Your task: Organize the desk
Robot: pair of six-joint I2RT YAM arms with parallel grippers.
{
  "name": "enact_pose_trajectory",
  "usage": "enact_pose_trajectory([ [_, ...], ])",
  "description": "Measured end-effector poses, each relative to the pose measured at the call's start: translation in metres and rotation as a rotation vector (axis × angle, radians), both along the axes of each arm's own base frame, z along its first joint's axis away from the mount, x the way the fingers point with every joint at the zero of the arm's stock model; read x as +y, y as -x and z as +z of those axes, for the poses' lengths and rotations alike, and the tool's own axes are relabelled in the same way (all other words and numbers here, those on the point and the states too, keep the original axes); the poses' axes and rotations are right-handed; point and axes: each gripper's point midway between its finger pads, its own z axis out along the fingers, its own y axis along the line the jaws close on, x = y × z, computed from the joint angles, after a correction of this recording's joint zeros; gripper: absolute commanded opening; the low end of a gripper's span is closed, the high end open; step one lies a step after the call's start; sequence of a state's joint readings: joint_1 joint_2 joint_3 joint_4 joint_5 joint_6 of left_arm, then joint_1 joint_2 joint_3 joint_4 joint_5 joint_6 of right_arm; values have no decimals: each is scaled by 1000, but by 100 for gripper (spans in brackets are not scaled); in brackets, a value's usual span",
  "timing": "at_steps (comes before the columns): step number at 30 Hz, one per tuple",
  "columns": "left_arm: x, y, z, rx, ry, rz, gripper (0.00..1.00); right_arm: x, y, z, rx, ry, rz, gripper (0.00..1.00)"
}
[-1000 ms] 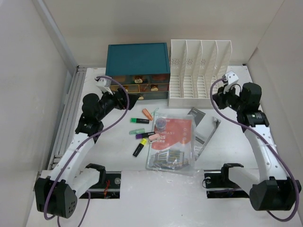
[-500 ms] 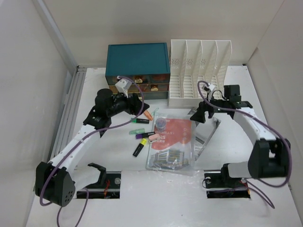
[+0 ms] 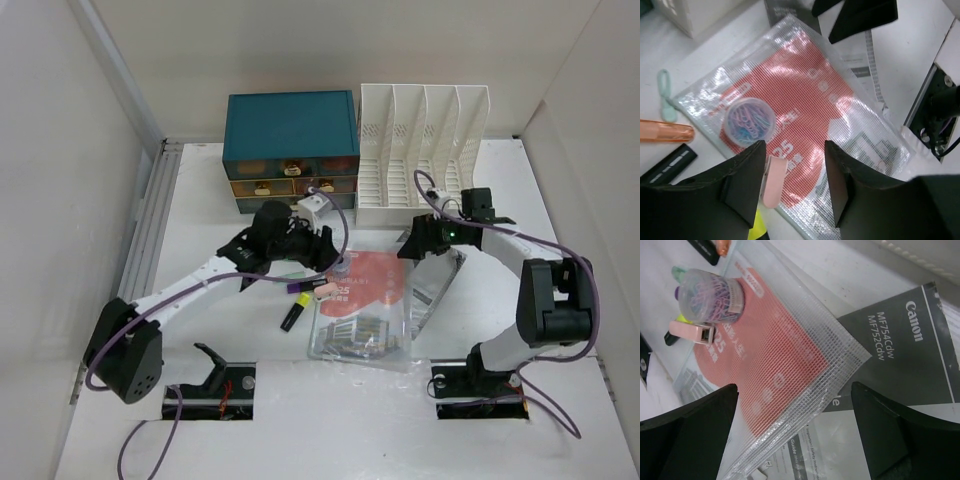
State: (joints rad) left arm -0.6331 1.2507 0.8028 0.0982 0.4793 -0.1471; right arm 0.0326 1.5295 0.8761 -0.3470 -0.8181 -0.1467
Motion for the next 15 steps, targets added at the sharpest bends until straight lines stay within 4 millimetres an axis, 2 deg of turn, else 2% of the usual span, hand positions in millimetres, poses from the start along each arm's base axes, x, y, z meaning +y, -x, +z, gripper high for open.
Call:
enact_pose_trajectory([
  [3,-12,7,-24,48,-40,-38,39,-2,-1,-13,45,9,-25,100],
  [7,-20,14,-53,99,-100,-53,38,-3,1,-30,110,14,-47,100],
  [15,-35,27,-83,140,-152,-81,34,7,-3,-31,110,-64,-23,100],
])
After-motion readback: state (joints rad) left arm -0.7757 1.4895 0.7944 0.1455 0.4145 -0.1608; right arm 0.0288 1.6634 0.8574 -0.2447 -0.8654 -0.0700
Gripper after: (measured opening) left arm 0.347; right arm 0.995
